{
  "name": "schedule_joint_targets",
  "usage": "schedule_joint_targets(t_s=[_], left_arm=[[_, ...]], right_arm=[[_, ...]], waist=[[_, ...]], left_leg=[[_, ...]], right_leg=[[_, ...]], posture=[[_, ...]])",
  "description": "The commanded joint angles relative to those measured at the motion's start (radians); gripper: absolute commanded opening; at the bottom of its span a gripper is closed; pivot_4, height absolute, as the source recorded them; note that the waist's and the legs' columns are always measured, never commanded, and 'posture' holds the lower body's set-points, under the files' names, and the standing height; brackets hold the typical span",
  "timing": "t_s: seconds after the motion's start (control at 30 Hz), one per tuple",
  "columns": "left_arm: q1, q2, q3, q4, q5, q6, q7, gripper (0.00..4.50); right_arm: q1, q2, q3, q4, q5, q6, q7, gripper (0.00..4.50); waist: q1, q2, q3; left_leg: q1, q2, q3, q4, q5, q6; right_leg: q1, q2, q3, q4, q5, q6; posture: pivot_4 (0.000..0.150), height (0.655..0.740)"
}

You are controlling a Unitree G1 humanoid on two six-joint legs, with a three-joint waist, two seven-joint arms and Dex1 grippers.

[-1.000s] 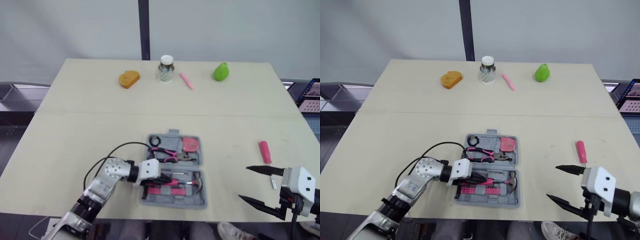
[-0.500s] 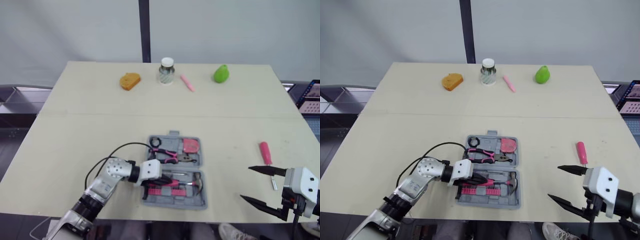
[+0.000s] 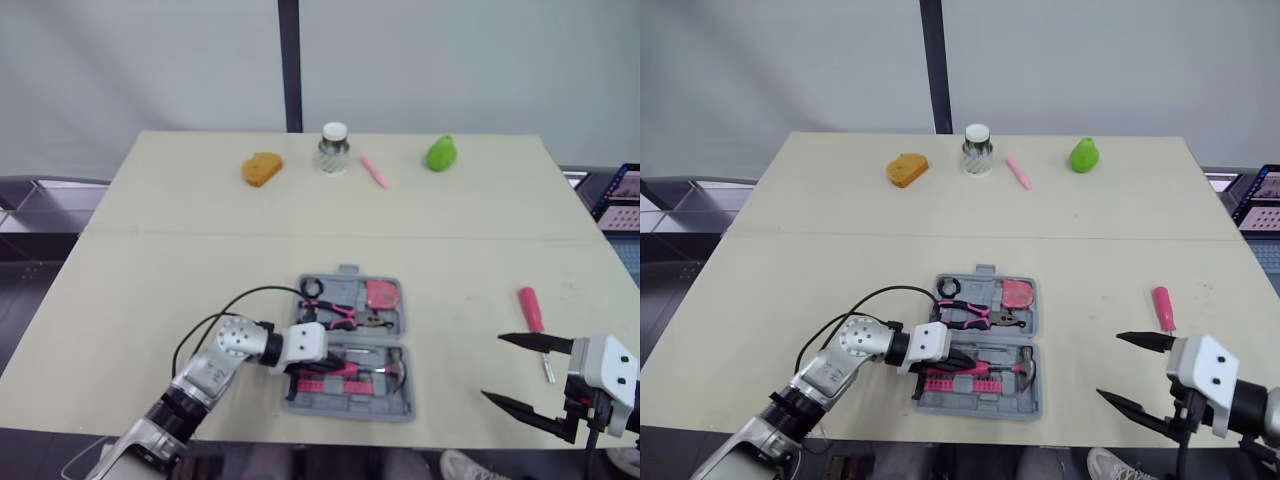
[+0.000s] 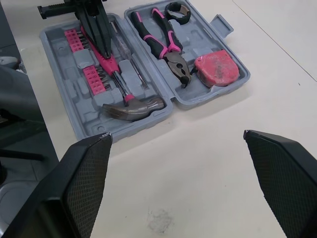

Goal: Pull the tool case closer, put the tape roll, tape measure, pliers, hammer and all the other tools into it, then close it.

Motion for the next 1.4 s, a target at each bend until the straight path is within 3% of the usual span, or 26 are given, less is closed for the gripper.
schedule_joint_targets(t_s=[0.03,0.33,0.53,0.7,0.8,1.07,1.17,1.37,1.4], left_arm=[[0.054,0.036,-0.105,0.122,0.15,0.062,0.013,0.08],[0.048,0.03,-0.108,0.138,0.15,0.056,0.025,0.08],[0.043,0.02,-0.033,0.104,0.085,0.034,0.052,0.08],[0.058,0.015,0.133,-0.097,-0.131,0.081,0.014,0.08],[0.046,0.013,0.235,-0.199,-0.245,0.153,0.023,0.08],[0.084,0.105,0.45,-0.304,-0.418,0.239,-0.011,0.08],[0.186,0.175,0.548,-0.336,-0.464,0.231,-0.041,0.89],[0.454,0.236,0.71,-0.369,-0.482,0.115,-0.087,3.77],[0.497,0.239,0.727,-0.372,-0.482,0.094,-0.099,4.44]], right_arm=[[0.003,0.003,-0.043,-0.029,0.023,-0.004,-0.001,4.5],[0.0,0.001,-0.042,-0.029,0.022,-0.002,-0.002,4.5],[-0.02,0.001,-0.019,-0.02,0.013,-0.002,-0.01,4.5],[-0.05,0.001,0.01,-0.001,0.006,-0.008,-0.015,4.5],[-0.081,-0.002,0.037,0.014,0.002,-0.007,-0.021,4.5],[-0.151,-0.018,0.106,0.043,0.0,0.013,-0.024,4.5],[-0.153,-0.011,0.133,0.033,0.0,0.022,-0.031,4.5],[-0.114,0.036,0.182,0.028,-0.019,0.001,-0.054,4.5],[-0.108,0.044,0.187,0.028,-0.02,0.0,-0.059,4.5]], waist=[[0.0,0.004,-0.002],[-0.001,0.004,-0.003],[-0.001,0.004,-0.002],[-0.009,0.007,0.005],[-0.011,-0.002,0.012],[-0.011,-0.003,0.014],[-0.015,-0.007,0.017],[-0.029,-0.008,0.024],[-0.029,-0.008,0.024]], left_leg=[[0.001,0.0,0.0,0.0,-0.001,0.0],[0.001,0.0,0.0,0.0,-0.002,0.0],[0.0,0.0,0.0,0.0,-0.002,0.001],[-0.002,0.001,0.0,-0.001,-0.002,0.0],[-0.013,0.002,0.0,-0.001,0.005,0.001],[-0.018,-0.001,0.0,-0.001,0.008,0.004],[-0.018,-0.001,0.001,-0.001,0.008,0.005],[-0.019,0.001,0.0,-0.001,0.007,0.003],[-0.019,0.001,0.0,-0.002,0.006,0.002]], right_leg=[[0.001,0.0,0.0,-0.001,0.0,0.0],[0.002,-0.001,0.0,-0.003,0.001,0.001],[0.002,-0.002,0.0,-0.004,0.001,0.001],[-0.002,-0.002,0.001,-0.003,0.001,0.001],[-0.014,0.0,0.0,0.001,0.001,0.001],[-0.018,0.006,-0.008,0.004,0.001,0.001],[-0.018,0.006,-0.009,0.004,0.002,0.002],[-0.019,0.001,-0.003,-0.001,0.002,0.002],[-0.019,0.001,-0.002,-0.001,0.002,0.002]], posture=[[0.15,0.695],[0.15,0.695],[0.15,0.695],[0.15,0.695],[0.15,0.695],[0.15,0.695],[0.15,0.695],[0.15,0.695],[0.15,0.695]])
